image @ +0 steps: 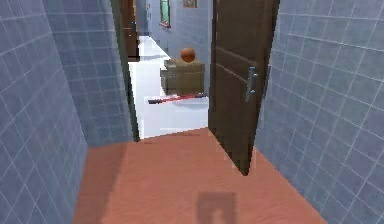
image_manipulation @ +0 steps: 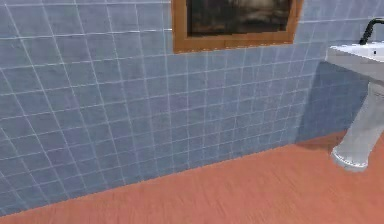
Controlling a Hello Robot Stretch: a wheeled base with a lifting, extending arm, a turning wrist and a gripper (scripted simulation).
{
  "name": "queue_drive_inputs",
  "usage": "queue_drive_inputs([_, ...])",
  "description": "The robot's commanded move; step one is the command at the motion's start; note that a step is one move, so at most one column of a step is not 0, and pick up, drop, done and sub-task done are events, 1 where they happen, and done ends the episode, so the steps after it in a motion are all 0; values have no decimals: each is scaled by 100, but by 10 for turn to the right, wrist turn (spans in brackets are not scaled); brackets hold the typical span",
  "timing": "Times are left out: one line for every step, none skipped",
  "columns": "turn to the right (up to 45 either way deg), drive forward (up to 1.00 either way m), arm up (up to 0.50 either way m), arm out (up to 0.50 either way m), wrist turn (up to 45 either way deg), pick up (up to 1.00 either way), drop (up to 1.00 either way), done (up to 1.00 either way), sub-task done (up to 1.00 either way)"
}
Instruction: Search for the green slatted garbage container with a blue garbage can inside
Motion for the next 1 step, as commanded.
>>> queue_drive_inputs([0,100,0,0,0,0,0,0,0])
